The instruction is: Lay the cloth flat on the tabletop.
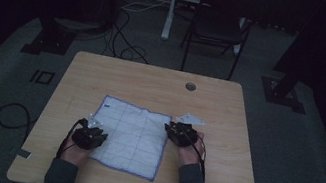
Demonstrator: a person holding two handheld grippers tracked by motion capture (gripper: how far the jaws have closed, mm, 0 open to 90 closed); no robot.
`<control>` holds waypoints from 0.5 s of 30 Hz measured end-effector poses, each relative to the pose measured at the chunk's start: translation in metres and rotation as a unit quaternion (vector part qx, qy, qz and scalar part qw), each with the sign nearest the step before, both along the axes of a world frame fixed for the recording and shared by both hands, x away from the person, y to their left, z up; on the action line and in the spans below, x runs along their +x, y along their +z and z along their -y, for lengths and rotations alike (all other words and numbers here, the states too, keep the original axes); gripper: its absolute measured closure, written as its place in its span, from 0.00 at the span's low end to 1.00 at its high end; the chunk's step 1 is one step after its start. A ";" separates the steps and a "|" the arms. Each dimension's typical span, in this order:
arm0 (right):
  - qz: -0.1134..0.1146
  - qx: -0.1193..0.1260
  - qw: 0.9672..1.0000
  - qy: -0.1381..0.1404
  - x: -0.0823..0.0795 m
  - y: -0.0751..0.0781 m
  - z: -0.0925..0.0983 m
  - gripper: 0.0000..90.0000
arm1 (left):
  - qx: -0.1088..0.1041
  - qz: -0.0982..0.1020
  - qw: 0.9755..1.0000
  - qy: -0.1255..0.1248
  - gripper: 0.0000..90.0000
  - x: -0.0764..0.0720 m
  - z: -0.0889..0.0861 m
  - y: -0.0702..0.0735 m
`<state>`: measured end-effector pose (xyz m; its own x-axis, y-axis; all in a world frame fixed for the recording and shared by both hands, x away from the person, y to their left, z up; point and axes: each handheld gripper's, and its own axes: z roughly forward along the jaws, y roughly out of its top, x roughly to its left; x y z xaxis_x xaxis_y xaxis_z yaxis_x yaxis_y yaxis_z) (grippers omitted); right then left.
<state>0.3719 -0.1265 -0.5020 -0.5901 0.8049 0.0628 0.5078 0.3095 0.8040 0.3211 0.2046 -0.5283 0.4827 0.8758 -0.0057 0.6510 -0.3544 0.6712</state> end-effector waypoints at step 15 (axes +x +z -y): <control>-0.020 -0.050 0.995 0.082 -0.034 -0.036 -0.041 0.68 | -0.009 0.022 0.999 0.026 0.75 0.010 -0.019 0.003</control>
<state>0.3375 -0.0858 -0.5381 -0.7122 0.7019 0.0143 0.4756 0.4674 0.7452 0.3316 0.2232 -0.5251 0.4359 0.9000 -0.0025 0.6385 -0.3073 0.7056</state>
